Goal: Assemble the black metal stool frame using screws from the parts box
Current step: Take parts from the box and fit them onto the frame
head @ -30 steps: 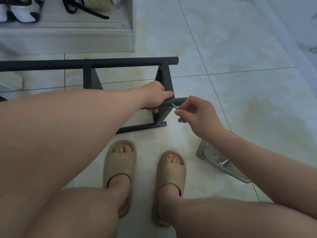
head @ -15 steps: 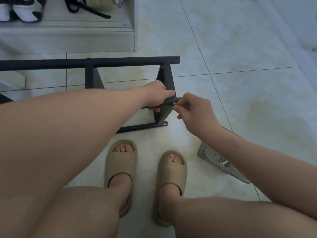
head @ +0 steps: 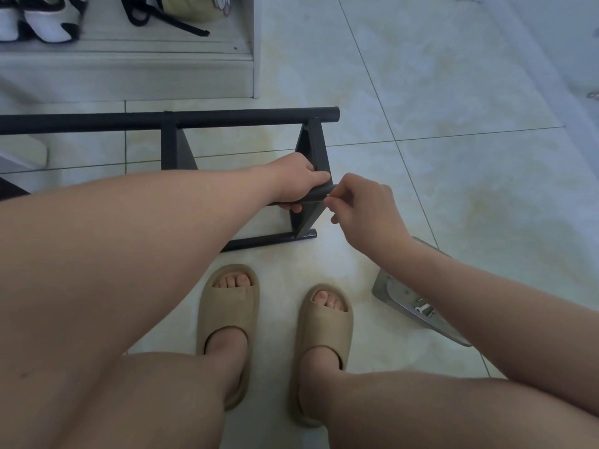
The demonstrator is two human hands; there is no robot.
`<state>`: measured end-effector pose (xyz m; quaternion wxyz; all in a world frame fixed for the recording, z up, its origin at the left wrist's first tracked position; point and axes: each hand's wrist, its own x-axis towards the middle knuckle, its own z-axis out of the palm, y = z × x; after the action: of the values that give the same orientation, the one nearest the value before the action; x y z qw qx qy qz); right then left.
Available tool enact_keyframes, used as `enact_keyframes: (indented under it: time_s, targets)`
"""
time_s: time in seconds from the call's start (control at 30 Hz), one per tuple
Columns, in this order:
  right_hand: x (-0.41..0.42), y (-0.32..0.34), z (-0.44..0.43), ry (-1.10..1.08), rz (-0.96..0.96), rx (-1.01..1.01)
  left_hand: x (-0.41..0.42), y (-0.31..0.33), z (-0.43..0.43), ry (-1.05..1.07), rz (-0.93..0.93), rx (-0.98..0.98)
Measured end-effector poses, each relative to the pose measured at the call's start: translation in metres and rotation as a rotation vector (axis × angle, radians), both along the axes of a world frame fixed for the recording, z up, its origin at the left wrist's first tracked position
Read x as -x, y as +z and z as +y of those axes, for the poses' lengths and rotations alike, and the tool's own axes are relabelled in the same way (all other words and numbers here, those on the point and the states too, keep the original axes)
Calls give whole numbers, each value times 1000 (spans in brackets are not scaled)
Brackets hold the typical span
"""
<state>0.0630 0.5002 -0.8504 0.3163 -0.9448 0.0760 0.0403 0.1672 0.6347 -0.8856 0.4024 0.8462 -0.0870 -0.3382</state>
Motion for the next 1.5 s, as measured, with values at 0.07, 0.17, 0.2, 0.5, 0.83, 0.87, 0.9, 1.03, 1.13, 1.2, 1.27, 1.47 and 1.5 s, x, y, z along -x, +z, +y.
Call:
enact_keyframes:
  time_s: [0.07, 0.17, 0.2, 0.5, 0.83, 0.87, 0.9, 1.03, 1.13, 1.2, 1.27, 1.47, 1.5]
  targets:
    - [1, 0, 1, -53, -3, -49, 0, 0, 0, -4, 1, 6]
    - [1, 0, 4, -100, 15, -107, 0, -1, 0, -1, 6, 12]
    - [0, -1, 5, -128, 25, -136, 0, -1, 0, 0, 6, 11]
    - [-7, 0, 6, -105, 51, -100, 0, -1, 0, 2, 2, 12]
    - [-11, 6, -3, 81, 83, 54, 1, 2, 0, 9, 19, 13]
    - [-11, 6, -5, 107, 79, 78, 1, 2, 0, 10, 23, 16]
    - [-11, 6, -7, 131, 69, 115, 0, 2, 0, 10, 28, 18]
    - [-12, 6, -10, 193, -11, 211, 0, 3, 1, 8, 40, 12]
    - [-13, 6, -11, 162, 33, 104, 0, 3, 1, 2, 33, 15]
    - [-14, 6, -11, 144, 59, 90, 1, 3, 1, 1, 25, 9]
    - [-14, 6, -11, 141, 52, 119, 1, 3, 1, 2, 21, 4]
    - [-12, 3, -9, 162, 15, 216, 2, 3, 1, 16, 19, 21]
    - [-12, 3, -8, 163, 8, 221, 2, 3, 1, 22, 19, 29]
